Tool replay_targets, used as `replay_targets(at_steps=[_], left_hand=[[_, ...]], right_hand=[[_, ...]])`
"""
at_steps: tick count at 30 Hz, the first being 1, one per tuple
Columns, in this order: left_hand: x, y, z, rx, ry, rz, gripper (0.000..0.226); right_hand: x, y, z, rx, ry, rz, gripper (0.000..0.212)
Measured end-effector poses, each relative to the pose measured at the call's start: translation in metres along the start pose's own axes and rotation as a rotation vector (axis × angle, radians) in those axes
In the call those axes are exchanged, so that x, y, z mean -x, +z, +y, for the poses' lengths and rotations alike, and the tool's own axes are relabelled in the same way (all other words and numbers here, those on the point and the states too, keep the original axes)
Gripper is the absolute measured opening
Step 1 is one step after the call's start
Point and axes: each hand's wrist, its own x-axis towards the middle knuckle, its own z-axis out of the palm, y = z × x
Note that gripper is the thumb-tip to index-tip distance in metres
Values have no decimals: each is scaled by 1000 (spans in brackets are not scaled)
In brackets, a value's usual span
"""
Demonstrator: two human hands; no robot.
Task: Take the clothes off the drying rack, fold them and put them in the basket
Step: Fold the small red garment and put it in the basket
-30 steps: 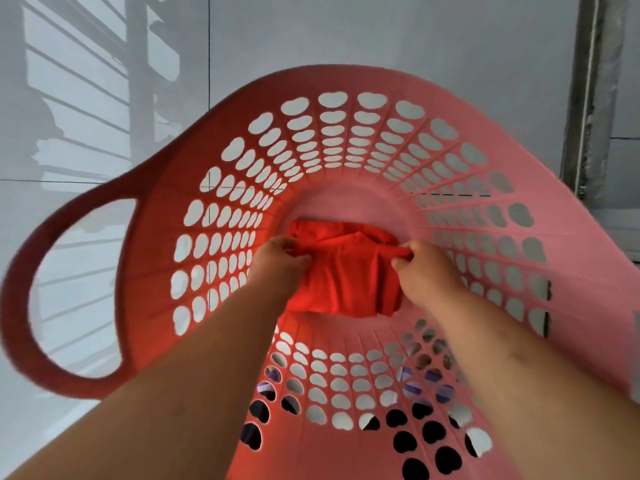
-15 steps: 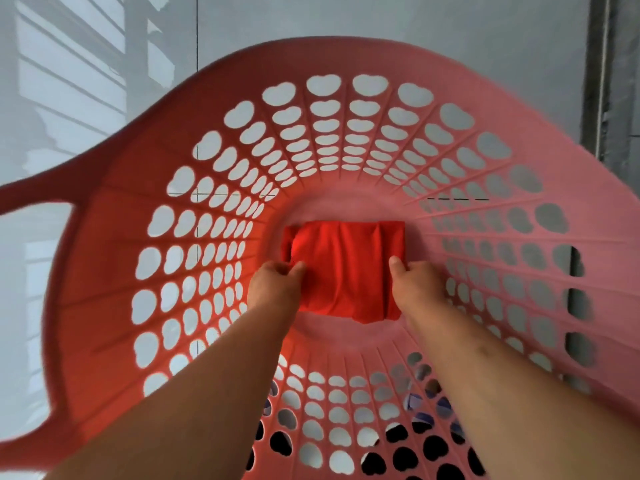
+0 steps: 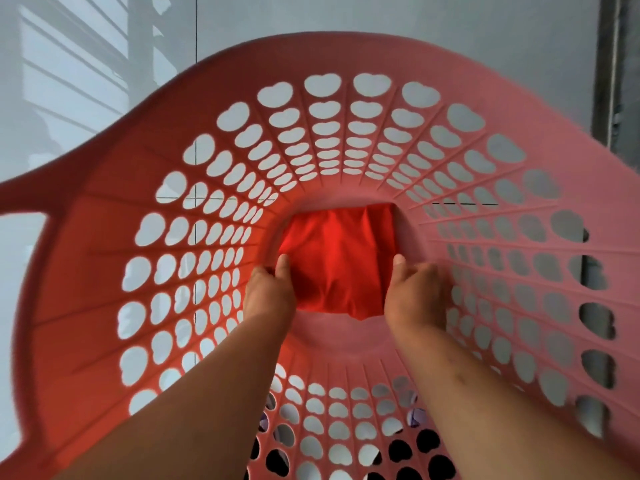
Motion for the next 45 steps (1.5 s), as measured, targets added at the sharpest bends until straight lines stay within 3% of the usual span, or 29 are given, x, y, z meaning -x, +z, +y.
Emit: replay_targets(at_steps=[5,9,13,17,22,26,33,38,40,42,44,45], left_hand=[[1,5,-10,9,-24,-37,50],[-2,2,-17,-5,61,25,41],[-10,-7,-14,34,24,109,42],[-9,-5,-14,-24,6,44,42],[-5,-2,-18,21,-45,24,43],[-5,-2,-17,69,-57,13,42],[-2,-2,-18,127,-60,51,41],[-5,0,-14,79,-90,101,36],[-7,5,-17,-39,-117,69,36],[-3,7,-20,-138,-55,60,39],[9,11,-21,-332,222,124,52],[16,13,-21,-448,409,128,60]], right_hand=[[12,8,19,-5,172,-116,45],[11,-1,16,-125,120,-58,34],[0,-1,28,-160,208,-26,45],[6,9,30,-223,169,-107,61],[20,14,22,-181,250,-257,45],[24,16,22,-300,285,-221,42],[26,11,23,-410,293,-206,15],[5,8,30,-532,456,-96,8],[3,9,32,-293,376,-102,6],[11,5,24,-54,162,-20,24],[23,3,9,111,-263,60,47],[29,4,4,234,-476,21,57]])
